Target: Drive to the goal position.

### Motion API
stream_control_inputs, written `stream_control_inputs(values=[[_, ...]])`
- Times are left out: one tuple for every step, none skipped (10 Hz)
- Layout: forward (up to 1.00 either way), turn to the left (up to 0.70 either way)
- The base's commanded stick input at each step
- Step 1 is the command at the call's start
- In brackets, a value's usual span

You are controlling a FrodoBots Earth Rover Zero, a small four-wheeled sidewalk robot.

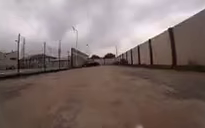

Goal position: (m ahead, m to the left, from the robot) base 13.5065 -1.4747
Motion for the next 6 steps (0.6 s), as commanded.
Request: stream_control_inputs(values=[[0.7,0.0],[0.7,0.0],[0.7,0.0],[0.7,0.0],[0.7,0.0],[0.7,0.0]])
